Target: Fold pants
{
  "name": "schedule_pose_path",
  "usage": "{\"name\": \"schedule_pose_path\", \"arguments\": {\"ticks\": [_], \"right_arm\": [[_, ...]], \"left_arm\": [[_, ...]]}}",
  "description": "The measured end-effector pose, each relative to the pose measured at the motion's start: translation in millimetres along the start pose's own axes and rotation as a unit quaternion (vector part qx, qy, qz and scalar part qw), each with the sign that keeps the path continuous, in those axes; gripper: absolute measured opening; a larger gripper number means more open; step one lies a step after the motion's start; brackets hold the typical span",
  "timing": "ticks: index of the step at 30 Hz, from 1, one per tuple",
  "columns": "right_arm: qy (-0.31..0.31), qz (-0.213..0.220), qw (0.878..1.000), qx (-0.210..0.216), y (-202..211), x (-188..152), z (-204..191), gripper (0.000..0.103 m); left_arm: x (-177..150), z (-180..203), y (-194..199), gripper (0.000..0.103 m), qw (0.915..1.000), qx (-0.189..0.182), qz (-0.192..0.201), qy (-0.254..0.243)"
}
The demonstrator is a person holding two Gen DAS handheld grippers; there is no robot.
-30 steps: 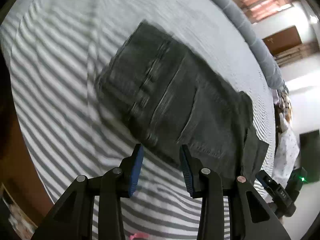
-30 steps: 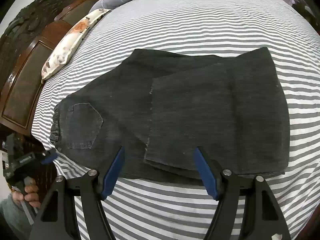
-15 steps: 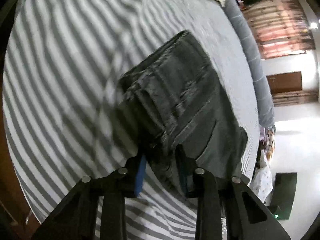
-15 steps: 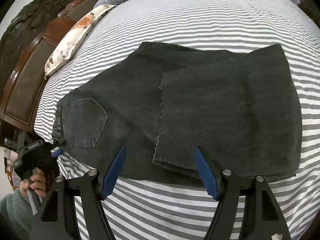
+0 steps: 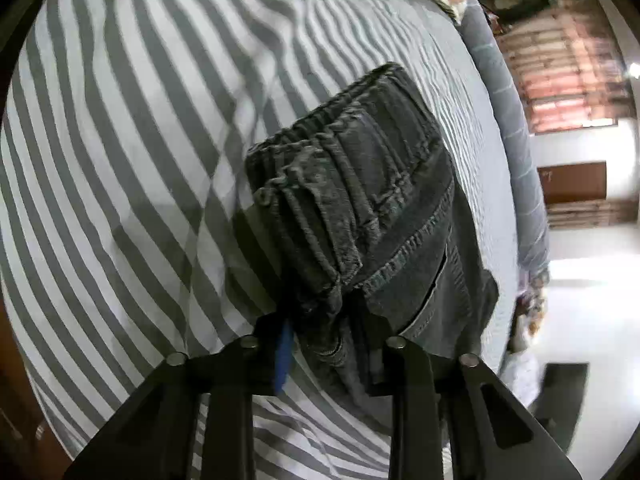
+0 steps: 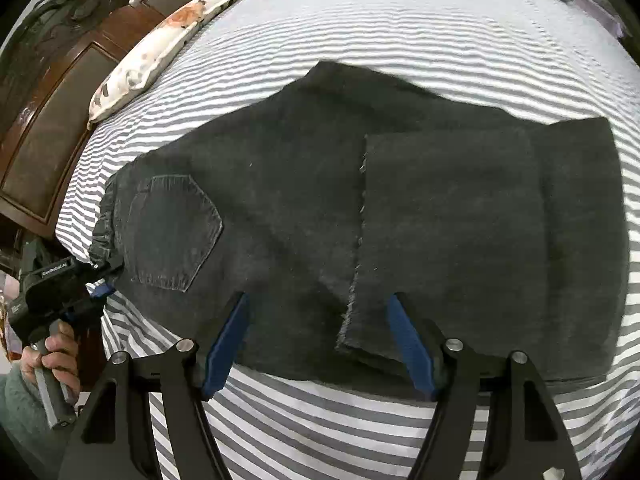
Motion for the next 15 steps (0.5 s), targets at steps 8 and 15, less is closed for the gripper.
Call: {"name": "schedule_pose_path", "arguments": {"ticks": [8, 15], "right_arm": [[-0.014, 0.006, 1.000, 0.011, 8, -3, 10, 0.069], [-0.053, 0.047, 0.997, 0.022, 48, -4, 46, 0.069]], "left_arm": [[-16, 59, 28, 0.010, 0.9930, 0.046, 0.060, -0.090], [-73, 171, 42, 0.009, 0.9509, 0.038, 0.110, -0.287]]}}
Point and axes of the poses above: each gripper's, at about its wrist camera, not at the fingertips, and y roughly against the way its jaws point, z to its right, x to its top, the point moved 3 cm from there along -y, roughly the way its jaws point, and after that the axes turned 5 degrees about y, right-handed, at the moved point
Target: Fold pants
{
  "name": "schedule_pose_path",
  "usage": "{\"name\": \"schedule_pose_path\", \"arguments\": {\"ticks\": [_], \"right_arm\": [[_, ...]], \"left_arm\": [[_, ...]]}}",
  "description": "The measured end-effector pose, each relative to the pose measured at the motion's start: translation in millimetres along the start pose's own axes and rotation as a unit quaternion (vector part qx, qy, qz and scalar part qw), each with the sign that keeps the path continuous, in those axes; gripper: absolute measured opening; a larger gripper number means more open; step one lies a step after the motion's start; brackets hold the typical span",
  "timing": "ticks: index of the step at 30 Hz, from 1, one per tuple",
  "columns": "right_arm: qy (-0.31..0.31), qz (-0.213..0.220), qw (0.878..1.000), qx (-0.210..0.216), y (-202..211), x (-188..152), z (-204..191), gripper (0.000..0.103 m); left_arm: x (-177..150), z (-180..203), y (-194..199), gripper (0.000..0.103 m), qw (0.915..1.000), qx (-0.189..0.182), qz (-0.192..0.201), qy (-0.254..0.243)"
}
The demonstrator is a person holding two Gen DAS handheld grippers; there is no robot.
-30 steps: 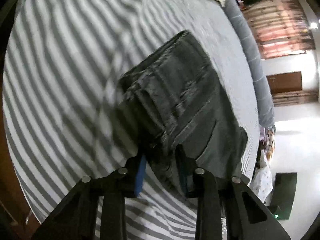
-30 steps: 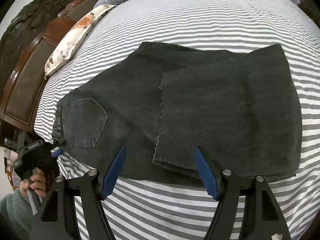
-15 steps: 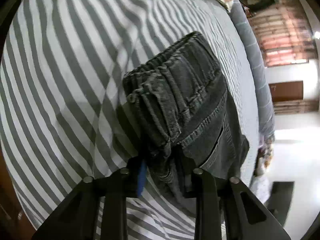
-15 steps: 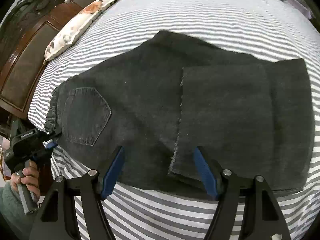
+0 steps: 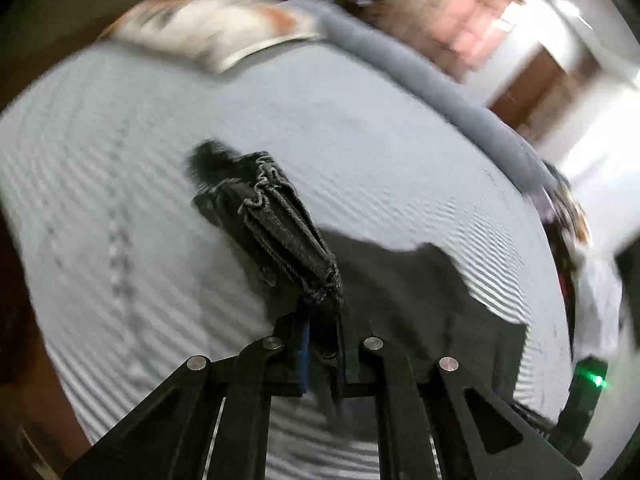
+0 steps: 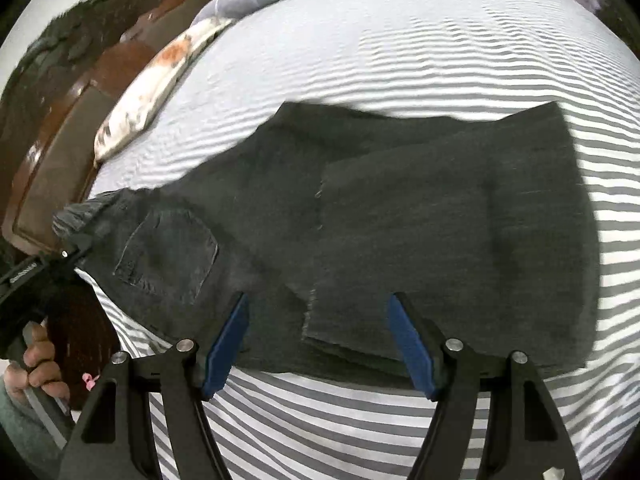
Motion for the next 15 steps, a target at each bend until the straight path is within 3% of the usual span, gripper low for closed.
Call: {"name": "schedule_pose_path", "arguments": {"ticks": [9, 15], "right_arm": [[-0.066, 0.045, 0.997, -0.001, 58, -7, 69, 0.069], [-0.135, 0.059, 0.989, 0.010, 74, -19, 131, 0.069]], "left_arm": [[-27, 140, -27, 0.009, 0.9918, -0.065, -0.025, -0.107], [-80, 240, -58, 0.009, 0.9733, -0.123, -0.071, -0.180]]}}
Point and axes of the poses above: each gripper's, at about its wrist camera, not at the fingertips, and y roughly against the way its jaws point, z to its right, x to its top, the point moved 3 cm from there along -y, roughly the way its jaws point, and after that the axes turned 5 degrees about y, right-handed, at the moved point
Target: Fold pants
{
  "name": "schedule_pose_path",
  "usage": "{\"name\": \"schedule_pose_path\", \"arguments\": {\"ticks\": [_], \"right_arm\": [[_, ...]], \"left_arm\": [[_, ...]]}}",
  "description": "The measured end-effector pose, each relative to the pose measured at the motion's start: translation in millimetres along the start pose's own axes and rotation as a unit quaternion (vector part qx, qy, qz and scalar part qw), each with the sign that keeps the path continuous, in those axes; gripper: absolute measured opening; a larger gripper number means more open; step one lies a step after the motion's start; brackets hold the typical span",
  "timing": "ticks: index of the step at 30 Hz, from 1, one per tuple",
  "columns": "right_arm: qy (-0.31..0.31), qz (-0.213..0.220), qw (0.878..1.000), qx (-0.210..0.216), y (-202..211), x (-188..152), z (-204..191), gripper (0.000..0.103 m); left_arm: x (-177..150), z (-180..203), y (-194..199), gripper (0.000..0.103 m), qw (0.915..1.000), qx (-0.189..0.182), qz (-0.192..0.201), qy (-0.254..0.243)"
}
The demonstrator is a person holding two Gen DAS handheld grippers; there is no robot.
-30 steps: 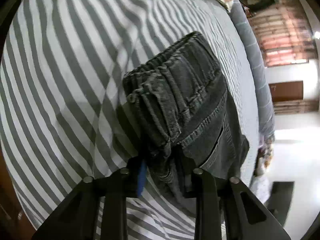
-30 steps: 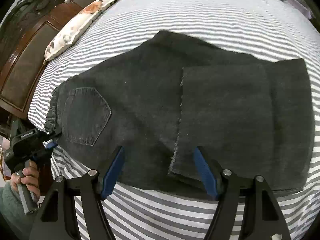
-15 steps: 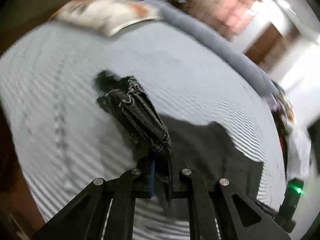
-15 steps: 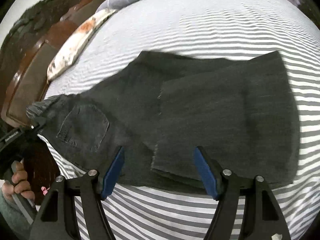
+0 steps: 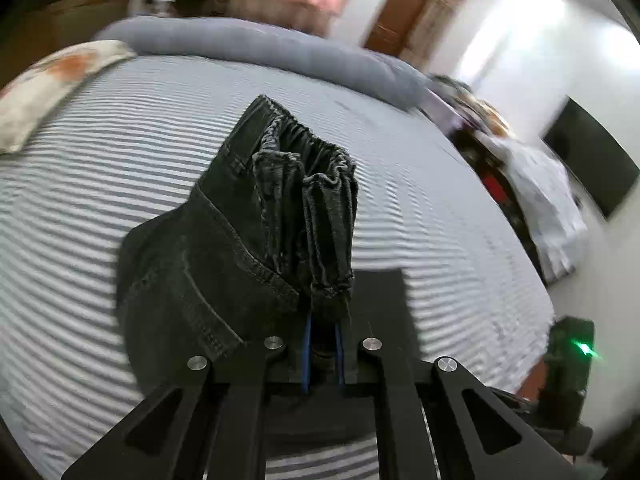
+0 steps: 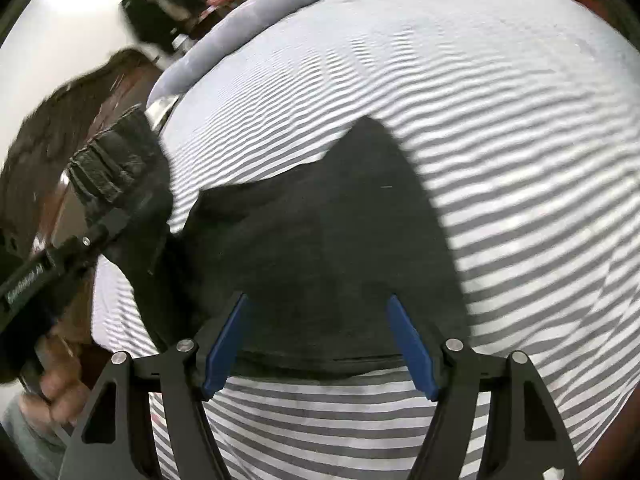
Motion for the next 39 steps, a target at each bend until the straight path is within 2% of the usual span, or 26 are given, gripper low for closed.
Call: {"name": "schedule_pose_path", "arguments": {"ticks": [4, 8, 11, 14, 18, 21, 25, 29, 31, 32, 33, 35, 37, 39], "right_arm": [[-0.042, 0.003, 0.999, 0.013, 1, 2, 34, 0.069], [-0.048, 0.001, 0.999, 0.010, -3, 6, 54, 0.069], [-0.063, -0.001, 0.997, 0.041, -8, 12, 61, 0.069], [-0.071, -0.001, 0.994, 0.080, -16, 19, 62, 0.071], [-0.102, 0.002, 0.979, 0.179, -26, 29, 51, 0.071], [-0.115, -0.008, 0.972, 0.205, -39, 35, 44, 0.074], [-0.097, -0.021, 0.983, 0.157, -56, 49, 34, 0.074], [-0.070, -0.027, 0.993, 0.094, -65, 68, 21, 0.074], [-0.055, -0.028, 0.996, 0.068, -66, 78, 15, 0.074], [-0.049, -0.032, 0.997, 0.054, -68, 80, 12, 0.071], [-0.043, -0.038, 0.998, 0.037, -71, 82, 8, 0.068], [-0.032, -0.043, 0.998, 0.019, -74, 82, 5, 0.036], [-0.026, -0.044, 0.999, -0.002, -73, 82, 4, 0.024], [-0.030, -0.032, 0.999, 0.003, -63, 80, 3, 0.020]], "left_arm": [[-23, 40, -48, 0.009, 0.9984, -0.016, -0.047, -0.028], [-54, 52, -98, 0.009, 0.9934, 0.004, -0.096, -0.063], [-71, 52, -105, 0.010, 0.9912, 0.010, -0.094, -0.093], [-73, 54, -104, 0.013, 0.9898, 0.007, -0.098, -0.104], [-70, 46, -95, 0.033, 0.9886, -0.015, -0.117, -0.094], [-80, 44, -83, 0.037, 0.9879, -0.012, -0.112, -0.107], [-85, 26, -62, 0.038, 0.9881, 0.005, -0.109, -0.109], [-79, 4, -42, 0.038, 0.9896, 0.039, -0.080, -0.112], [-75, -14, -35, 0.039, 0.9890, 0.070, -0.067, -0.112], [-73, -22, -33, 0.039, 0.9895, 0.073, -0.066, -0.106], [-72, -30, -32, 0.039, 0.9899, 0.081, -0.065, -0.096], [-70, -43, -30, 0.039, 0.9905, 0.090, -0.066, -0.081], [-72, -51, -33, 0.039, 0.9900, 0.100, -0.067, -0.075], [-73, -60, -36, 0.039, 0.9896, 0.107, -0.069, -0.067]]}}
Point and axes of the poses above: each gripper's, at about its wrist camera, not at the fingertips, and y roughly against the way its jaws point, z to its right, x to its top, the point moved 3 cm from there along -y, roughly the way its jaws point, and after that the axes turned 5 degrees about y, right-handed, at the moved point
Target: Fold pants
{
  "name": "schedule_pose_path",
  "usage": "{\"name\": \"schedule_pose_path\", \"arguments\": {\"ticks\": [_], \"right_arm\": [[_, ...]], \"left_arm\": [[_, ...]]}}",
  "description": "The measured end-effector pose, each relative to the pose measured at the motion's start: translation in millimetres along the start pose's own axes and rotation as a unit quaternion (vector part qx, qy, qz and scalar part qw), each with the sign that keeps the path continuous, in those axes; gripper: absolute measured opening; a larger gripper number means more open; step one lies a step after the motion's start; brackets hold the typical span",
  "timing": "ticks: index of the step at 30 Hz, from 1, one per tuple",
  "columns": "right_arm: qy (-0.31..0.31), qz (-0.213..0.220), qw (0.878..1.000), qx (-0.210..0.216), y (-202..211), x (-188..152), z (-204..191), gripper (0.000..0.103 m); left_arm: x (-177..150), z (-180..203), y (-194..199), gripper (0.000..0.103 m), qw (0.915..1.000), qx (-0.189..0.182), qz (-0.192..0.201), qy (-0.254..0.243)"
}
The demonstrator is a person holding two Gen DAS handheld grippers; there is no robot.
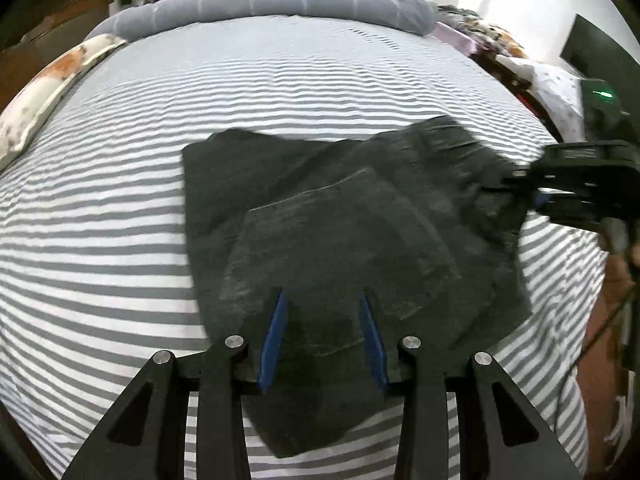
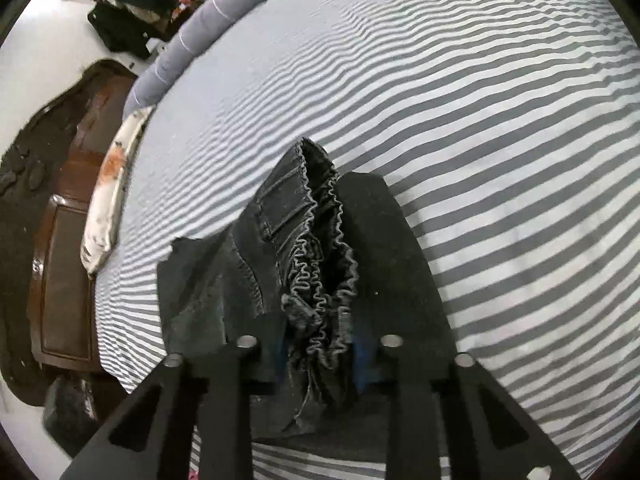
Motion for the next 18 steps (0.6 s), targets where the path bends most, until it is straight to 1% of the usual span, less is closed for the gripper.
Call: {"name": "schedule_pose_path", "arguments": {"ticks": [2, 5, 7, 9, 10, 11, 12, 13, 14, 15, 16, 17, 18], "right_arm": [[0.007, 0.013, 1.000, 0.002, 13, -8, -1, 0.018], [0.007, 0.030, 1.000, 0.000, 31, -21, 0, 0.018], [0.005, 0.038, 0.999, -0.016, 40, -30, 9, 0.018], [-0.004, 0.036, 0.999, -0.028, 38, -38, 25, 0.018], [-0.009, 0.032, 0.999, -0.023, 33, -39, 28, 0.018], [-0.012, 0.029, 0.999, -0.026, 29, -40, 33, 0.021], [-0.019, 0.028, 0.999, -0.040, 24, -40, 38, 0.026], [-0.019, 0.024, 0.998, -0.050, 21, -41, 40, 0.038], [-0.017, 0.019, 0.998, -0.059, 17, -41, 40, 0.047], [-0.018, 0.017, 0.997, -0.071, 17, -41, 42, 0.051], [-0.017, 0.018, 0.997, -0.072, 19, -42, 44, 0.052], [-0.014, 0.016, 0.997, -0.073, 21, -42, 43, 0.052], [-0.005, 0.014, 0.996, -0.084, 24, -41, 41, 0.052]], "left_arm": [[-2, -12, 1, 0.039, 0.9999, 0.002, -0.002, 0.015], [-1, -28, 9, 0.039, 0.9997, 0.007, 0.005, 0.023], [0, -32, 10, 0.039, 0.9997, 0.006, 0.006, 0.025], [1, -34, 6, 0.040, 0.9997, 0.009, 0.001, 0.021], [0, -34, 4, 0.040, 0.9998, 0.011, -0.001, 0.018], [-1, -34, 3, 0.041, 0.9998, 0.012, -0.002, 0.016], [-1, -33, 0, 0.042, 0.9998, 0.015, -0.005, 0.011], [-2, -32, -4, 0.042, 0.9997, 0.024, -0.005, 0.002], [-2, -32, -6, 0.043, 0.9996, 0.029, -0.006, -0.003], [-4, -31, -10, 0.044, 0.9991, 0.039, -0.010, -0.014], [-3, -29, -11, 0.044, 0.9988, 0.044, -0.011, -0.018], [-3, -28, -11, 0.044, 0.9985, 0.050, -0.010, -0.022], [-3, -26, -11, 0.045, 0.9982, 0.054, -0.011, -0.025]]}}
Point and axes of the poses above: each gripper's, at about its wrist camera, not at the fingertips, and y roughly against the way its jaws point, z to its right, x to its top, the point moved 3 cm from there along -y, roughly the way its jaws point, and after that the axes turned 5 degrees about y, right-handed, at the moved point
